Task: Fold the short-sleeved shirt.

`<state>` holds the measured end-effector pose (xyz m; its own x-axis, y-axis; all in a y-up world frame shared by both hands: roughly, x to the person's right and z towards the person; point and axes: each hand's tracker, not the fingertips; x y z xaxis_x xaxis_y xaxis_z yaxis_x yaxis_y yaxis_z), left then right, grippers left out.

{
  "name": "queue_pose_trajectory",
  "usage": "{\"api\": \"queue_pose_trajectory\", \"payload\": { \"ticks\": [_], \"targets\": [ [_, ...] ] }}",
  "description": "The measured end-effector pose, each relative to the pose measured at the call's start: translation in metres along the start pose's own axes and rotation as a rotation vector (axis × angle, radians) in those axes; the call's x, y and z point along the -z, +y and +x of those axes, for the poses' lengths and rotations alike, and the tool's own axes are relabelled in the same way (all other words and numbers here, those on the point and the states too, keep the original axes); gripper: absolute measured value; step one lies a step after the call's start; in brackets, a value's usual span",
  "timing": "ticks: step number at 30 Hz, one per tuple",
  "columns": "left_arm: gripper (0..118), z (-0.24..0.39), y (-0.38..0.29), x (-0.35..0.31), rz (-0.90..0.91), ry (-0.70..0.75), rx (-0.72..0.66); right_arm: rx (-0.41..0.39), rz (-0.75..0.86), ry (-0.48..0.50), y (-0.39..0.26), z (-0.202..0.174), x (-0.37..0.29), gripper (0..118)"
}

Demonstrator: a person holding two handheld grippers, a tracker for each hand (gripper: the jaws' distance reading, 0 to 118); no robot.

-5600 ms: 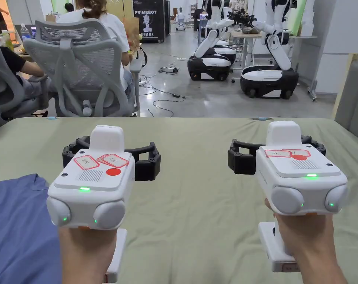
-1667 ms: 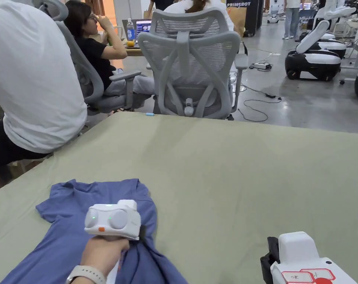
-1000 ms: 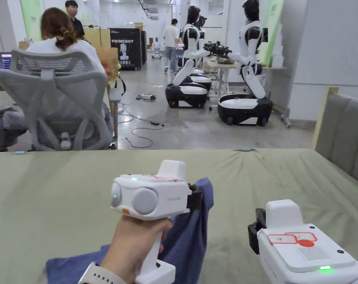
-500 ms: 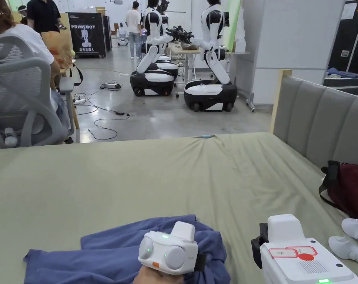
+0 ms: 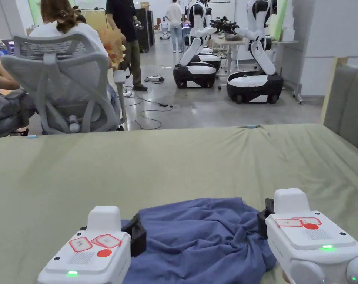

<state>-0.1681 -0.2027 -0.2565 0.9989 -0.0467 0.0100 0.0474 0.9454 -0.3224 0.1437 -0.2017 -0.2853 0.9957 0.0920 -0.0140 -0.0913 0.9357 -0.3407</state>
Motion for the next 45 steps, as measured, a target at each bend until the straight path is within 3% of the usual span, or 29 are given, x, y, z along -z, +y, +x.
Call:
{"api": "queue_pose_trajectory", "payload": {
  "ticks": [1, 2, 8, 14, 18, 19, 20, 22, 23, 25, 26, 29, 32, 33, 34, 39, 40, 41, 43, 44, 45],
  "targets": [
    [14, -0.009, -0.004, -0.003, 0.004, 0.033, 0.001, -0.004, 0.005, 0.002, 0.001, -0.006, 0.000, 0],
    [0, -0.018, -0.005, -0.006, 0.010, 0.053, -0.004, -0.006, 0.011, 0.010, 0.001, -0.009, 0.001, 0],
    [0, -0.055, 0.012, 0.027, -0.068, 0.032, -0.025, -0.014, 0.016, 0.025, 0.004, -0.015, 0.002, 0],
    [0, -0.095, 0.028, 0.170, -0.413, 0.007, 0.034, -0.030, -0.024, 0.035, -0.004, -0.003, 0.016, 0],
    [0, -0.099, 0.027, 0.245, -0.547, -0.019, -0.023, -0.020, -0.060, 0.028, -0.014, 0.009, 0.035, 0],
    [8, -0.097, 0.025, 0.263, -0.570, -0.005, 0.019, -0.014, -0.069, 0.025, -0.017, 0.013, 0.040, 0],
    [34, -0.096, 0.023, 0.272, -0.580, 0.010, 0.047, -0.006, -0.079, 0.019, -0.019, 0.017, 0.045, 0],
    [110, -0.094, 0.014, 0.302, -0.612, 0.051, 0.079, 0.005, -0.101, 0.002, -0.025, 0.026, 0.054, 0],
    [115, -0.094, 0.009, 0.313, -0.642, 0.061, 0.069, 0.007, -0.111, -0.007, -0.027, 0.030, 0.058, 0],
    [92, -0.087, 0.001, 0.310, -0.674, 0.049, 0.066, 0.012, -0.129, -0.032, -0.032, 0.040, 0.066, 0],
    [92, -0.085, -0.004, 0.315, -0.689, 0.049, 0.069, 0.017, -0.134, -0.039, -0.034, 0.044, 0.067, 0],
    [74, -0.079, -0.020, 0.311, -0.733, 0.065, 0.073, 0.012, -0.159, -0.061, -0.038, 0.057, 0.074, 0],
    [62, -0.085, -0.019, 0.311, -0.737, 0.043, -0.018, 0.009, -0.177, -0.074, -0.041, 0.073, 0.080, 0],
    [43, -0.082, -0.014, 0.307, -0.725, 0.012, 0.004, 0.014, -0.191, -0.080, -0.042, 0.079, 0.086, 0],
    [0, -0.076, -0.010, 0.295, -0.688, -0.028, 0.043, 0.016, -0.203, -0.085, -0.043, 0.087, 0.093, 0],
    [1, -0.062, 0.015, 0.259, -0.558, -0.012, 0.122, -0.001, -0.301, 0.009, -0.047, 0.105, 0.140, 0],
    [1, -0.067, 0.019, 0.261, -0.536, -0.019, 0.103, 0.007, -0.328, 0.046, -0.048, 0.105, 0.151, 5],
    [1, -0.067, 0.024, 0.255, -0.522, -0.028, 0.097, 0.014, -0.356, 0.065, -0.049, 0.105, 0.161, 23],
    [1, -0.067, 0.031, 0.244, -0.509, -0.038, 0.099, -0.007, -0.394, 0.079, -0.053, 0.099, 0.183, 94],
    [1, -0.069, 0.032, 0.247, -0.503, -0.041, 0.101, -0.031, -0.416, 0.099, -0.059, 0.096, 0.194, 106],
    [1, -0.069, 0.034, 0.244, -0.494, -0.040, 0.102, -0.044, -0.428, 0.110, -0.063, 0.093, 0.201, 104]
  ]
}}
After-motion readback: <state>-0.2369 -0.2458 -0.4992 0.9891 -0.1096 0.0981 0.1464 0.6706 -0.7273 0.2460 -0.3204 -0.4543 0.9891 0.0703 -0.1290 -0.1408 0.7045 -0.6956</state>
